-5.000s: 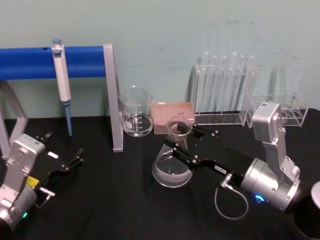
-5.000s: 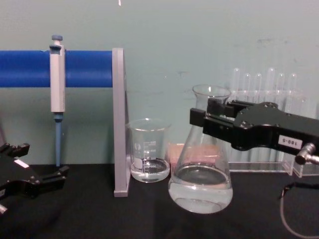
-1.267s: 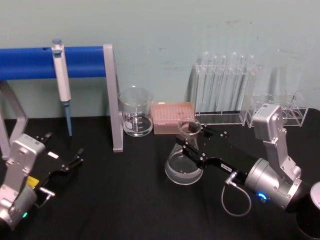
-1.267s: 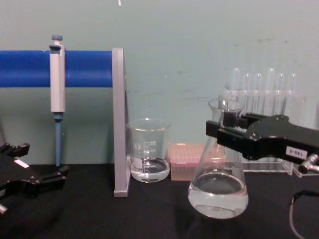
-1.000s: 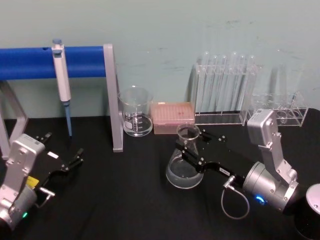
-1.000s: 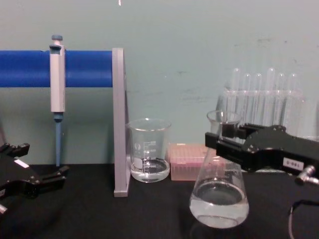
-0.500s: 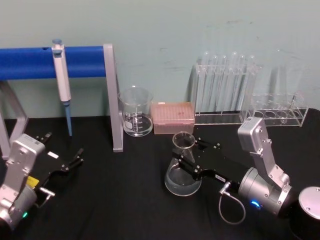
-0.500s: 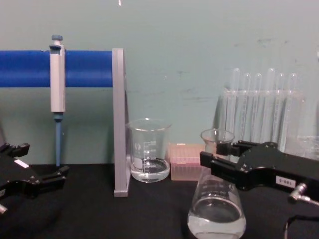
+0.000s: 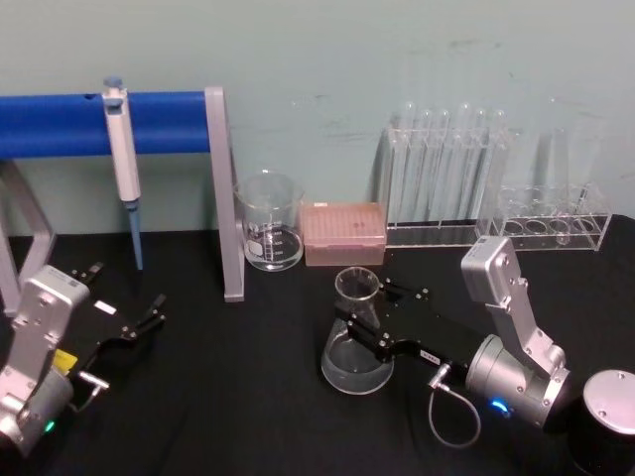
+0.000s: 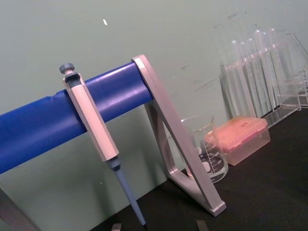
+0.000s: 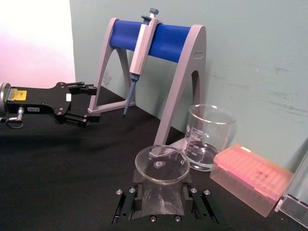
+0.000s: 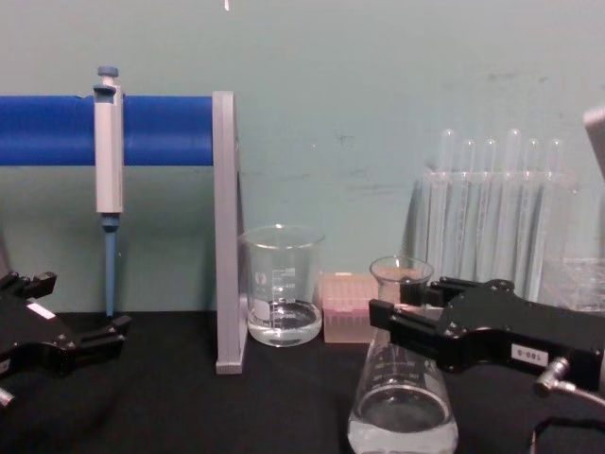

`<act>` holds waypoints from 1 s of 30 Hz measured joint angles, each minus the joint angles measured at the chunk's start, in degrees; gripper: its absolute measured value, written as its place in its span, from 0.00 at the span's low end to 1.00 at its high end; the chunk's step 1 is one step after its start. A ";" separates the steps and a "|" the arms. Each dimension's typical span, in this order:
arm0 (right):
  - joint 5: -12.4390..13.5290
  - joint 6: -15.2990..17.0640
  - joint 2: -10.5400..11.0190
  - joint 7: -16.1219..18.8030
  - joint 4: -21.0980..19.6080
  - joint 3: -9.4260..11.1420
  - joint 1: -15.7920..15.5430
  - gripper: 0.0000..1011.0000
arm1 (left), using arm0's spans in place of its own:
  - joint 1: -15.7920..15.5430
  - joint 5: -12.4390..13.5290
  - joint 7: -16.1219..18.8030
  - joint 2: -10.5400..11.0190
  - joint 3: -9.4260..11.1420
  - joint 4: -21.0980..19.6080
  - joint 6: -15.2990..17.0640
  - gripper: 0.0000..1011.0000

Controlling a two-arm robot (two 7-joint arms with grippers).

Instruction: Grasp the erlenmeyer flask with one hand, shake it three times, then place it back.

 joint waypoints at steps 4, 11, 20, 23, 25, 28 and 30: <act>-0.05 0.06 -0.17 0.13 0.41 -0.17 0.22 0.44 | 0.00 0.00 0.00 0.00 0.00 0.00 0.00 0.99; -0.04 0.27 -0.41 0.42 1.14 -0.47 0.63 0.44 | 0.00 0.00 0.00 0.00 0.00 0.00 0.00 0.99; 0.14 0.51 -0.63 0.76 2.05 -0.72 1.06 0.44 | 0.00 0.00 0.00 0.00 0.00 0.00 0.00 0.99; 0.21 0.61 -0.66 0.82 2.26 -0.78 1.16 0.44 | 0.00 0.00 0.00 0.00 0.00 0.00 0.00 0.99; 0.27 0.70 -0.67 0.84 2.36 -0.82 1.22 0.44 | 0.00 0.00 0.00 0.00 0.00 0.00 0.00 0.99; 0.39 0.86 -0.69 0.92 2.56 -0.87 1.36 0.44 | 0.00 0.00 0.00 0.00 0.00 0.00 0.00 0.99; 0.49 0.98 -0.68 0.96 2.66 -0.91 1.44 0.44 | 0.00 0.00 0.00 0.00 0.00 0.00 0.00 0.99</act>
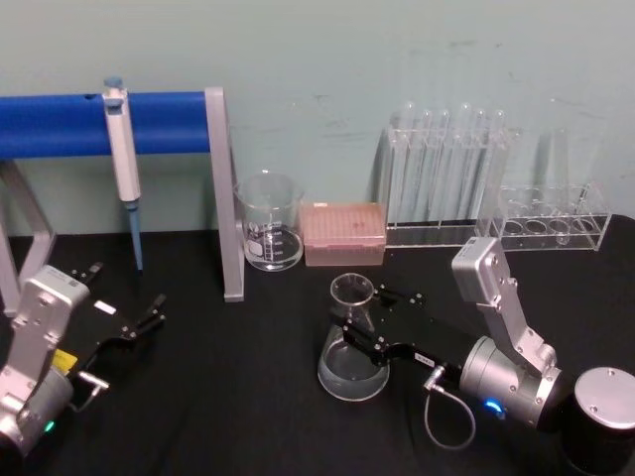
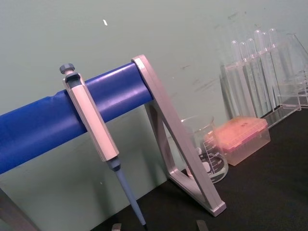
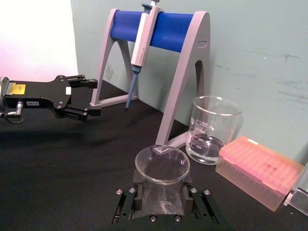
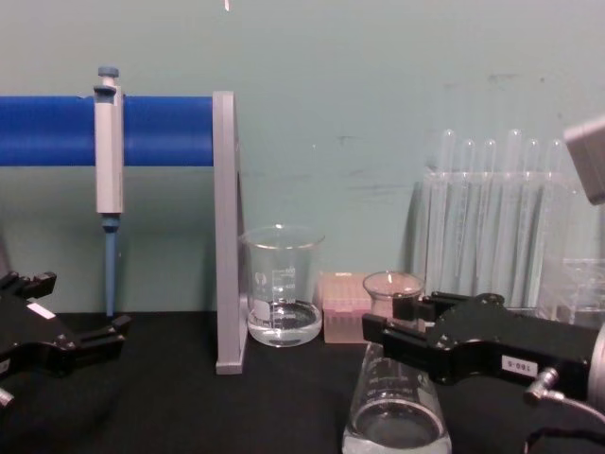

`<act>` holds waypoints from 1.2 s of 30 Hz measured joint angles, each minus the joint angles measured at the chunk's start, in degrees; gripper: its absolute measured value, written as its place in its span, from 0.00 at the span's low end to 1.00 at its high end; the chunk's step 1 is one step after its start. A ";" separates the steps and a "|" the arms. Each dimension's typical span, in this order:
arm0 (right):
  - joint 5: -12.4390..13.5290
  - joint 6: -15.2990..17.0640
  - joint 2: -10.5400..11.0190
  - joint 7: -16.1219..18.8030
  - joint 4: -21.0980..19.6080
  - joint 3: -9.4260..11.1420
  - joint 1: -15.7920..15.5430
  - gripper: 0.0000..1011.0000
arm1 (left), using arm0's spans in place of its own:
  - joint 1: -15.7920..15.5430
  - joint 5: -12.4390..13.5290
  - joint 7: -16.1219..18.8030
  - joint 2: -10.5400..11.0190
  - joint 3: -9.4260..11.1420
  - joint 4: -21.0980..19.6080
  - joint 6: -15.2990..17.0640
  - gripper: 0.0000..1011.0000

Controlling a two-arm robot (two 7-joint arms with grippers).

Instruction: Grasp the erlenmeyer flask with one hand, shake it three times, then place it back.

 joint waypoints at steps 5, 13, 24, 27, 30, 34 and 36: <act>0.19 0.26 0.06 0.04 0.05 -0.06 0.07 0.44 | 0.00 0.00 0.00 0.00 0.00 0.00 0.00 0.99; 0.20 0.42 0.15 0.09 0.00 -0.07 0.10 0.44 | 0.00 0.00 0.00 0.00 0.00 0.00 0.00 0.99; 0.12 0.43 0.15 0.08 -0.03 -0.03 0.07 0.44 | 0.00 0.00 0.00 0.00 0.00 0.00 0.00 0.99; 0.10 0.43 0.14 0.07 -0.03 -0.03 0.06 0.44 | 0.00 0.00 0.00 0.00 0.00 0.00 0.00 0.99; 0.09 0.43 0.15 0.05 -0.03 -0.03 0.05 0.44 | 0.00 0.00 0.00 0.00 0.00 0.00 0.00 0.99; 0.07 0.42 0.14 0.04 -0.03 -0.03 0.03 0.44 | 0.00 0.00 0.00 0.00 0.00 0.00 0.00 0.99; 0.06 0.42 0.14 0.03 -0.03 -0.03 0.03 0.44 | 0.00 0.00 0.00 0.00 0.00 0.00 0.00 0.99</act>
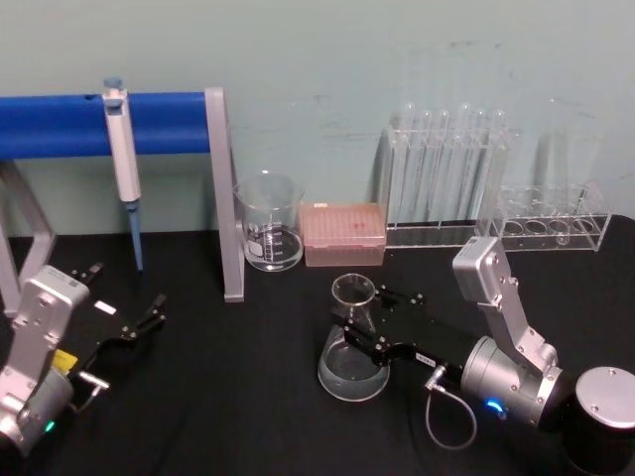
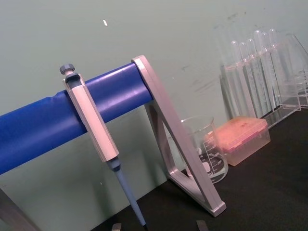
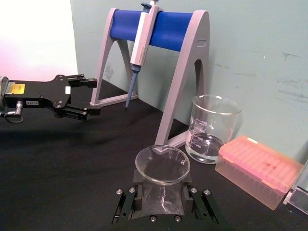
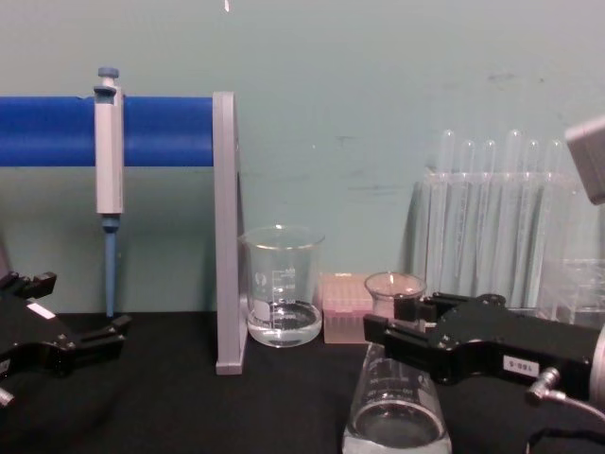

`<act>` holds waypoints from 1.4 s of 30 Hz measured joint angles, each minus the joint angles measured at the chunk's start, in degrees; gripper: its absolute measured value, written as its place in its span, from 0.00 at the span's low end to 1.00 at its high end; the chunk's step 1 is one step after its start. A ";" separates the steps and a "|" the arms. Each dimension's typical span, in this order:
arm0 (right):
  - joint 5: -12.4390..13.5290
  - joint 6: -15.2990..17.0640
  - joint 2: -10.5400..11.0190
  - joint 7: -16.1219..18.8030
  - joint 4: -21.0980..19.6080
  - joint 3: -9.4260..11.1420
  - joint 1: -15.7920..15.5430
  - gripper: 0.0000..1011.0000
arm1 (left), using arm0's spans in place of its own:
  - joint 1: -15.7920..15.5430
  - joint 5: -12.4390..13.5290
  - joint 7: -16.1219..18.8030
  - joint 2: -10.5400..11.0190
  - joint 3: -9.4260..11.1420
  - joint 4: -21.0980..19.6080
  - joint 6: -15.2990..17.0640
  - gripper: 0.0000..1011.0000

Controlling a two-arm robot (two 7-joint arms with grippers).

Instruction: Grasp the erlenmeyer flask with one hand, shake it three times, then place it back.

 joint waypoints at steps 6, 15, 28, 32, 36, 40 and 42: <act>-0.02 0.00 0.00 -0.01 0.01 0.00 -0.01 0.44 | 0.00 0.00 0.00 0.00 0.00 0.00 0.00 0.99; -0.06 0.05 0.02 -0.04 0.03 -0.01 -0.02 0.51 | 0.00 0.00 0.00 0.00 0.00 0.00 0.00 0.99; -0.11 0.09 0.00 0.00 0.04 0.00 -0.01 0.91 | 0.00 0.00 0.00 0.00 0.00 0.00 0.00 0.99; -0.11 0.09 0.00 0.00 0.03 0.00 -0.01 0.99 | 0.00 0.00 0.00 0.00 0.00 0.00 0.00 0.99; -0.11 0.08 0.00 0.00 0.02 0.00 -0.01 0.99 | 0.00 0.00 0.00 0.00 0.00 0.00 0.00 0.99; -0.10 0.07 0.00 0.00 0.01 0.00 -0.01 0.99 | 0.00 0.00 0.00 0.00 0.00 0.00 0.00 0.99; -0.10 0.07 0.00 0.00 0.01 0.00 -0.01 0.99 | 0.00 0.00 0.00 0.00 0.00 0.00 0.00 0.99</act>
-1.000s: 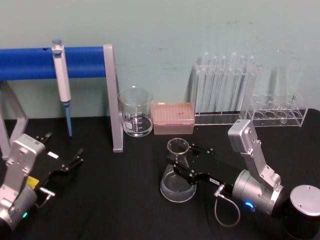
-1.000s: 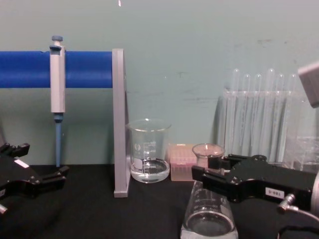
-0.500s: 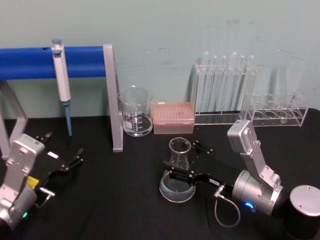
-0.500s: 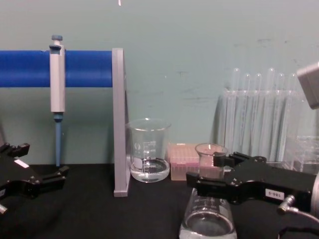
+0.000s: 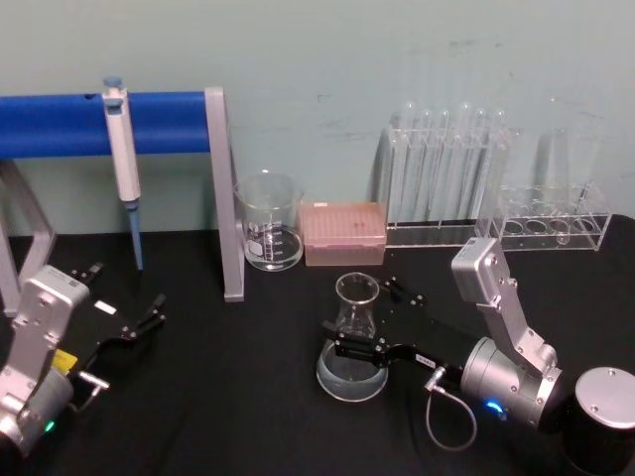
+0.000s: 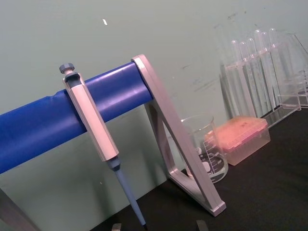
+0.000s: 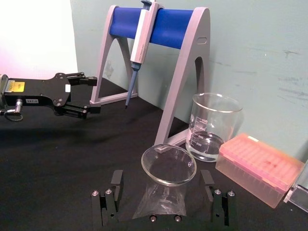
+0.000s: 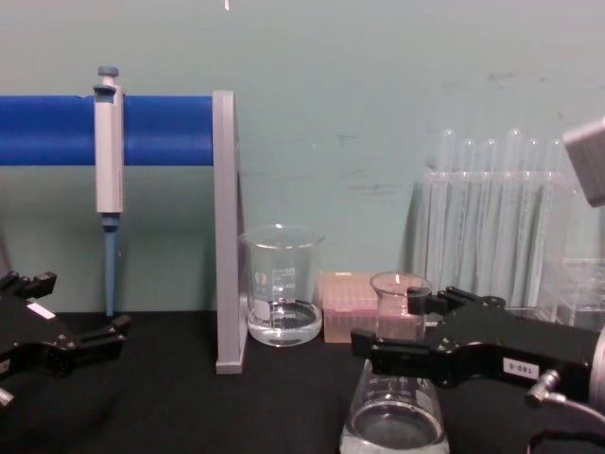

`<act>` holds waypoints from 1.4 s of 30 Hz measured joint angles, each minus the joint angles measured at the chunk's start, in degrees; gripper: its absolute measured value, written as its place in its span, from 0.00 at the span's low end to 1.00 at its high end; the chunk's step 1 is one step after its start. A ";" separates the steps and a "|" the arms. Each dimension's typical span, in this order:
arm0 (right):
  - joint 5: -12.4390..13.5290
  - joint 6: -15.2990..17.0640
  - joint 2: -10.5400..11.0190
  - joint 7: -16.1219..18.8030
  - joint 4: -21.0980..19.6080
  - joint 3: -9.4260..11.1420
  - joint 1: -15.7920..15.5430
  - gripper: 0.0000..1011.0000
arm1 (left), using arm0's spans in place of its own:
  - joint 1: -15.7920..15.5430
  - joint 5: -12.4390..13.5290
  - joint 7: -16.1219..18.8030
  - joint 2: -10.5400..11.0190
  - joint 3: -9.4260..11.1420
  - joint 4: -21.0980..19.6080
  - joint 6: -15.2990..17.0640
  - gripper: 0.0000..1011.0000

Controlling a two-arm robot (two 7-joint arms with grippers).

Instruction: Grasp the erlenmeyer flask with one hand, shake it three times, then place it back.

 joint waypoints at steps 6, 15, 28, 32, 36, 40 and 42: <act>0.03 -0.02 0.00 0.00 0.00 0.00 0.00 0.99 | 0.00 0.00 0.00 0.00 0.00 0.00 0.00 0.99; 0.18 0.07 0.48 0.27 -0.35 -0.01 0.00 0.99 | 0.00 0.00 0.00 0.00 0.00 0.00 0.00 0.99; 1.60 1.15 2.72 1.15 -3.22 0.68 -1.48 0.99 | 0.00 0.00 0.00 0.00 0.00 0.00 0.00 0.99; 2.70 2.05 4.42 1.45 -5.19 1.40 -2.71 0.99 | 0.00 0.00 0.00 0.00 0.00 0.00 0.00 0.99; 3.40 2.74 5.46 1.36 -6.50 1.96 -3.62 0.99 | 0.00 0.00 0.00 0.00 0.00 0.00 0.00 0.99; 4.10 3.39 7.11 0.50 -8.54 3.01 -5.20 0.99 | 0.00 0.00 0.00 0.00 0.00 0.00 0.00 0.99; 4.32 3.62 7.55 0.00 -9.04 3.50 -5.75 0.99 | 0.00 0.00 0.00 0.00 0.00 0.01 0.00 0.99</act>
